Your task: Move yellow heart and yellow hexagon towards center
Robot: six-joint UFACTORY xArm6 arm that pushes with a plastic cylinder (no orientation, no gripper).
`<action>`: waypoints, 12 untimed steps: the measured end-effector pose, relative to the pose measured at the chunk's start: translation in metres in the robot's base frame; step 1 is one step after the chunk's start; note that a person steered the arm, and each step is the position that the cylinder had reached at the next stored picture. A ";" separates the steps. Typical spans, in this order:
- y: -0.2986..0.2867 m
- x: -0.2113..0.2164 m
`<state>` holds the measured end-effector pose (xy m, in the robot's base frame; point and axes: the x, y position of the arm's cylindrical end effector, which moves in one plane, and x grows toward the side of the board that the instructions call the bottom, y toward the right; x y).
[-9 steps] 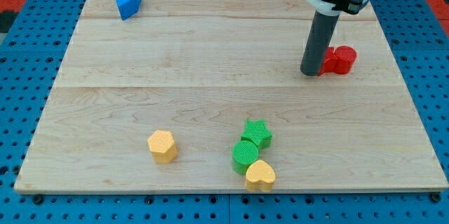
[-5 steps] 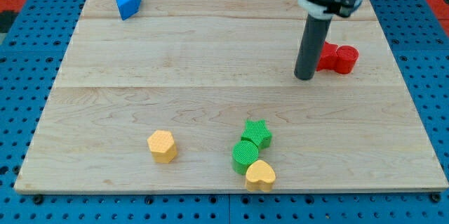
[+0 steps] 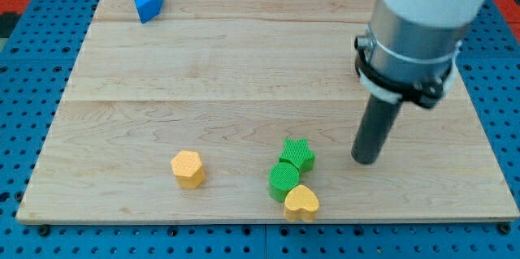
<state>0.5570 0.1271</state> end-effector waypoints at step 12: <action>-0.203 -0.077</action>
